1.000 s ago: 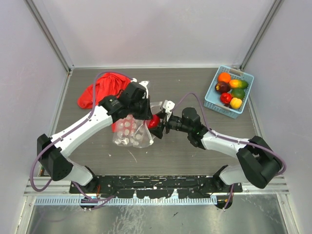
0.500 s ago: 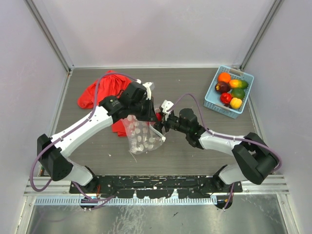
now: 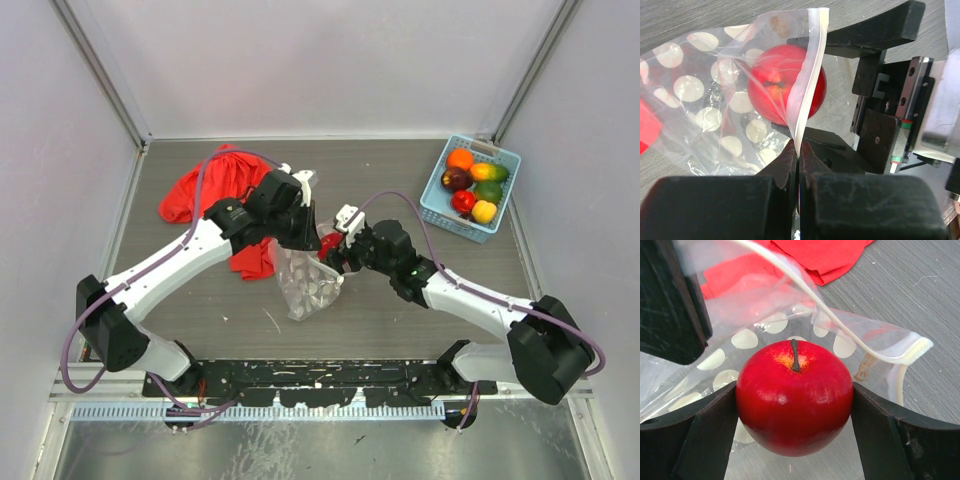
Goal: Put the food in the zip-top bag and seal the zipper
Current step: Place the fake fruit in the zipper food storage bag.
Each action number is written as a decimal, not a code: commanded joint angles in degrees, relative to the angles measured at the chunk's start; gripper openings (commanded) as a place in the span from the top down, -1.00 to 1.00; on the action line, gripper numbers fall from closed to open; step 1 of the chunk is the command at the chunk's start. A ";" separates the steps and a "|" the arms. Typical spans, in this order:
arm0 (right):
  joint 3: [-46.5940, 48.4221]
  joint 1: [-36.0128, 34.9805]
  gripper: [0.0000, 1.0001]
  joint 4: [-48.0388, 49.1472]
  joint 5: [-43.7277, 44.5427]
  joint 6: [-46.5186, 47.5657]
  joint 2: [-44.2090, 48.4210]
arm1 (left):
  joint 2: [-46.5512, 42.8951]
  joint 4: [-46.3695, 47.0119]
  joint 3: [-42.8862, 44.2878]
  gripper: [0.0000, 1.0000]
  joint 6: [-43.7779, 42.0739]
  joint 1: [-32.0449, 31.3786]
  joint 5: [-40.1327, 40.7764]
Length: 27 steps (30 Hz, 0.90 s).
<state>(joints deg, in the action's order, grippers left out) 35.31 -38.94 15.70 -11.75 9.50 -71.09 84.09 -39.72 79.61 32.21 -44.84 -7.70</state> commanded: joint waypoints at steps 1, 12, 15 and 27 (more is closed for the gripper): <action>5.18 0.22 -0.56 -4.37 -1.24 -1.86 1.87 | -0.87 0.86 0.31 1.00 -2.11 -0.09 1.42; 13.08 0.24 -1.00 -13.64 -5.04 -3.60 3.16 | -1.35 0.23 0.40 1.00 -3.65 -0.09 2.35; 14.10 0.26 -1.00 -15.02 -4.54 -4.22 4.12 | -1.54 0.43 0.30 1.00 -3.55 -0.05 2.52; 21.52 0.27 -0.96 -28.27 6.43 -12.48 9.45 | -2.12 0.41 -0.93 1.00 -2.56 0.22 4.10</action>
<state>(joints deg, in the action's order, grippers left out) 51.88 -38.87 -7.27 -12.62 2.09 -63.33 84.09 -40.62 78.65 29.50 -44.88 -4.29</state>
